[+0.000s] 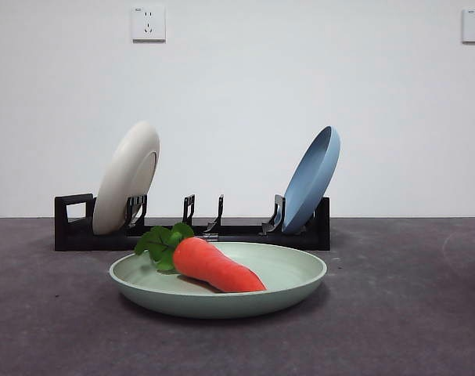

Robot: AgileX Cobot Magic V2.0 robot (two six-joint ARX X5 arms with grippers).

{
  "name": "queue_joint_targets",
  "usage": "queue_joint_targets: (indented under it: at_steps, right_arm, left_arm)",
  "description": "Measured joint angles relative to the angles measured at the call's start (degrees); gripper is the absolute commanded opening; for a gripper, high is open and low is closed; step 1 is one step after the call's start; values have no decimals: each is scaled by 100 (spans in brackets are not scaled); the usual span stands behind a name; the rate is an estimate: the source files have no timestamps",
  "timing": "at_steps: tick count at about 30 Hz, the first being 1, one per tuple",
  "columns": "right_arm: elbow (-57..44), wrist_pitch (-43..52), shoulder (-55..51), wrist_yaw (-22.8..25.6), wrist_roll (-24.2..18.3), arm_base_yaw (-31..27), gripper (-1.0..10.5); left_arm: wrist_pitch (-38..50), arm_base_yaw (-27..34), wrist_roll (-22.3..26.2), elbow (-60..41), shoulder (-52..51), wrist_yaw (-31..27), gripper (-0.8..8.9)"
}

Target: Take the green plate from the plate rack,put the plate on the table,take the carrot from the table,put the carrot in the plate

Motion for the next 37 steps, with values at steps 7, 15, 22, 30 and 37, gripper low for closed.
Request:
queue_joint_targets:
  at_steps: [7, 15, 22, 30, 37]
  right_arm:
    - [0, 2, -77, 0, -129, -111, 2]
    - [-63, 1054, -756, -22, -918, -1547, 2]
    - [-922, 2514, -1696, -9, -1043, -3403, 2]
    - [-3167, 4481, -3204, 52, -1049, -3936, 2]
    - [-4581, 4924, -4087, 833, -782, -3941, 2]
  left_arm:
    - [0, 0, 0, 0, 0, 2, -3]
    - [0, 2, 0, 0, 0, 0, -3]
    - [0, 2, 0, 0, 0, 0, -3]
    - [0, 2, 0, 0, 0, 0, -3]
    - [0, 2, 0, 0, 0, 0, -3]
